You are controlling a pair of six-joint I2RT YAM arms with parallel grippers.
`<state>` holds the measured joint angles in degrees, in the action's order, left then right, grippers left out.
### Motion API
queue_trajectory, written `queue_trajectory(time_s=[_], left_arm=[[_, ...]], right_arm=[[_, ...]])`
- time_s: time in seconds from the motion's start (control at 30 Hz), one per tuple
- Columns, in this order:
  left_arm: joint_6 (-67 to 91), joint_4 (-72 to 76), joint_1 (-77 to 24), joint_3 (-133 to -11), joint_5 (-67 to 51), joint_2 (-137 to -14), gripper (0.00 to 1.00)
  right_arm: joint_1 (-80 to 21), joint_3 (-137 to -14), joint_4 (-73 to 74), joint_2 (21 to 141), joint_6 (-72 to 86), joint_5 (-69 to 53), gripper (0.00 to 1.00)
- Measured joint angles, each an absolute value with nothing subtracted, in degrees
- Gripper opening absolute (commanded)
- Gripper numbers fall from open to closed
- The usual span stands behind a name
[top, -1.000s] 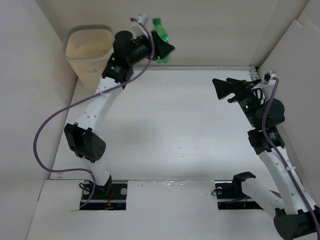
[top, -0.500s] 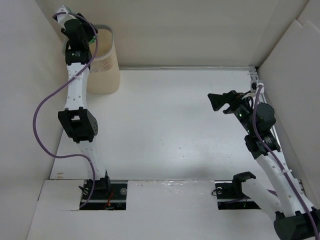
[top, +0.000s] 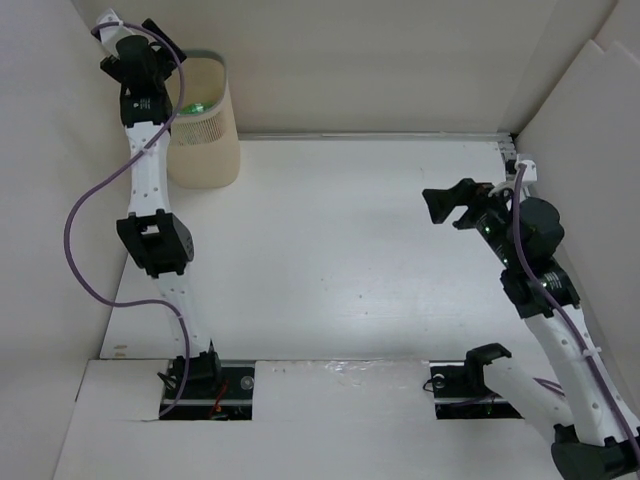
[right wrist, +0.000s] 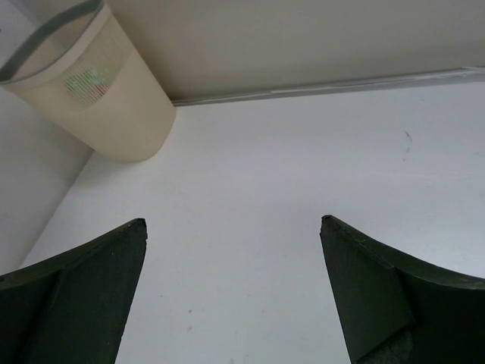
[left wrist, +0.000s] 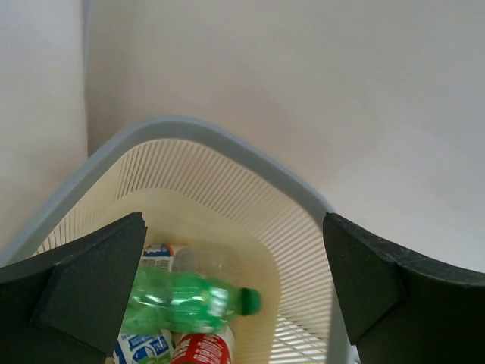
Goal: Put the plastic bottles in the bin
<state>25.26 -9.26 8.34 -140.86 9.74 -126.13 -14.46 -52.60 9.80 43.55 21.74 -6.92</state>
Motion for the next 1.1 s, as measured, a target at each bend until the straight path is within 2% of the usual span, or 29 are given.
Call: queue_trajectory(time_s=[0.07, 0.17, 0.43, 0.6, 0.83, 1.1], left_arm=[[25.21, -10.81, 8.25, -141.01, 9.69, -123.68, 1.00], [24.91, -13.23, 8.29, -132.05, 9.78, -113.14, 1.00], [23.05, -14.90, 7.38, -94.76, 9.96, -67.77, 1.00], [22.65, -16.03, 6.48, -75.55, 6.98, -44.56, 1.00], [22.72, -22.22, 6.46, -59.90, -1.52, -29.95, 1.00], [22.48, -27.35, 6.46, -55.88, -3.01, -22.39, 1.00]], right_arm=[[-15.77, -56.40, 14.48, 44.49, 20.53, -3.29, 1.00], [-17.96, -62.98, 21.39, 46.22, 18.81, 2.48, 1.00], [-22.61, -80.64, 37.76, 49.39, 15.44, 12.99, 1.00], [-23.38, -84.79, 44.71, 47.37, 14.63, 14.20, 1.00], [-23.79, -85.62, 50.65, 42.70, 14.28, 12.95, 1.00], [-24.05, -84.25, 52.82, 40.01, 13.69, 12.82, 1.00]])
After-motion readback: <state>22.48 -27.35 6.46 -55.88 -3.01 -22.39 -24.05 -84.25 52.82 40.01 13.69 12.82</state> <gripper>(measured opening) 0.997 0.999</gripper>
